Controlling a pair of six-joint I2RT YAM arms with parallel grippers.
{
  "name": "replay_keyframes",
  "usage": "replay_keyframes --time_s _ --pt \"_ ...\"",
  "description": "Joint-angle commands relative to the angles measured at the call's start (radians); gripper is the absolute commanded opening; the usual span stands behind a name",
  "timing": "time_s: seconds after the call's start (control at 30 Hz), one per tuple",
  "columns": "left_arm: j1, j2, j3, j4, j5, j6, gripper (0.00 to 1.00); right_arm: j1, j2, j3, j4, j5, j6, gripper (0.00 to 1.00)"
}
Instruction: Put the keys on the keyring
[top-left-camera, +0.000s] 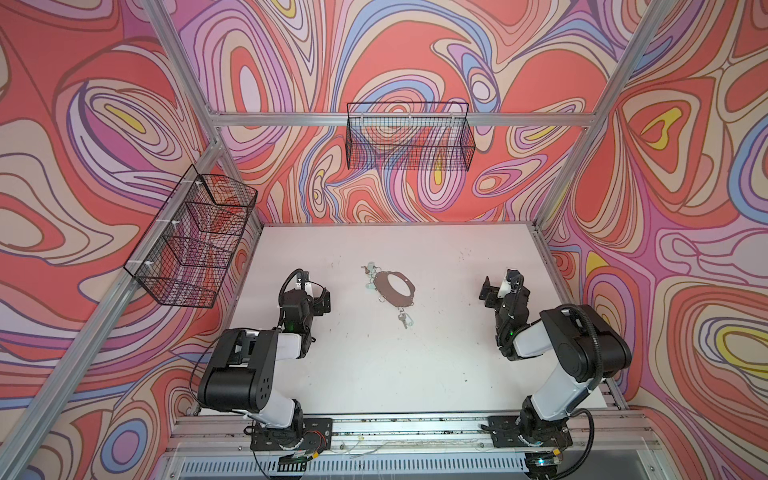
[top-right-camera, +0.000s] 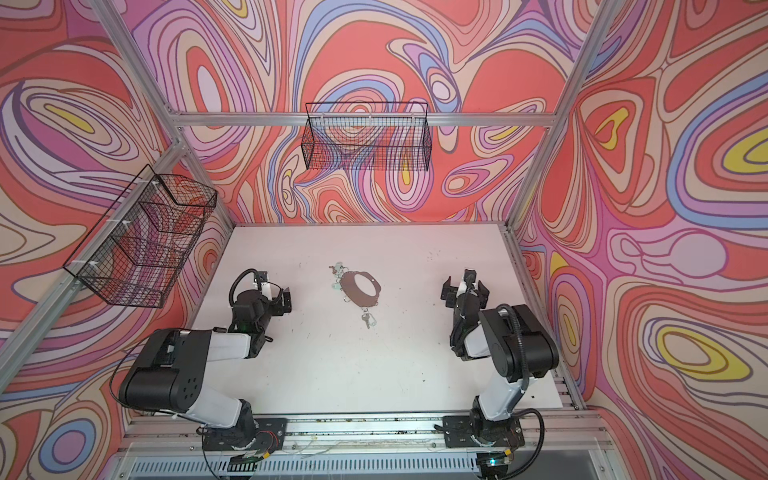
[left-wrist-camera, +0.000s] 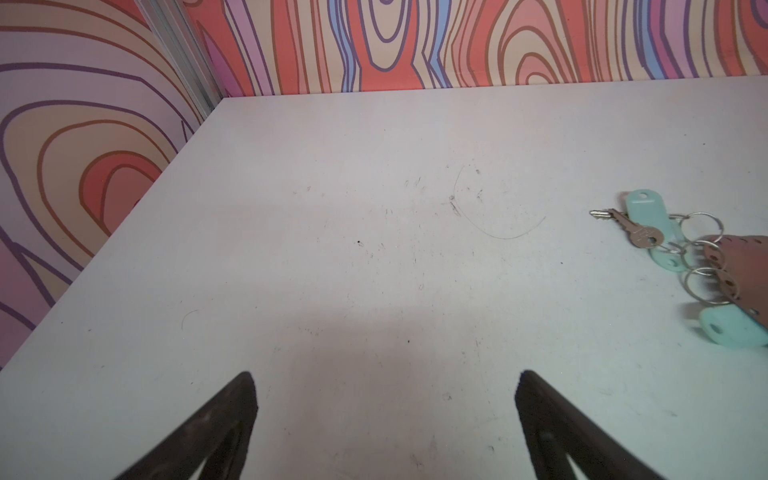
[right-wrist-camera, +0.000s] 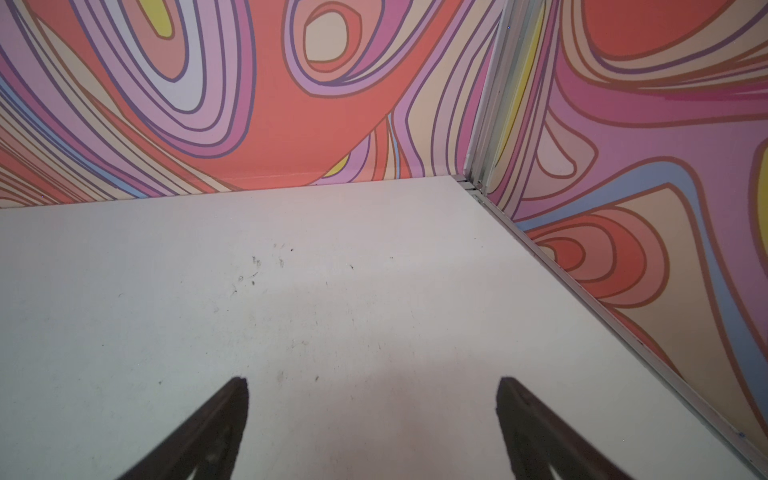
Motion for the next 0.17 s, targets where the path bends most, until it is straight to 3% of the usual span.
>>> replay_keyframes --time_s 0.0,0.13 --pt "0.007 0.003 -0.005 0.041 0.014 0.006 1.0 -0.003 -0.007 0.008 0.003 0.004 0.001 0.98" --pt "0.007 0.004 -0.005 0.043 0.014 0.007 1.0 -0.002 -0.009 0.007 0.003 0.003 0.001 0.98"
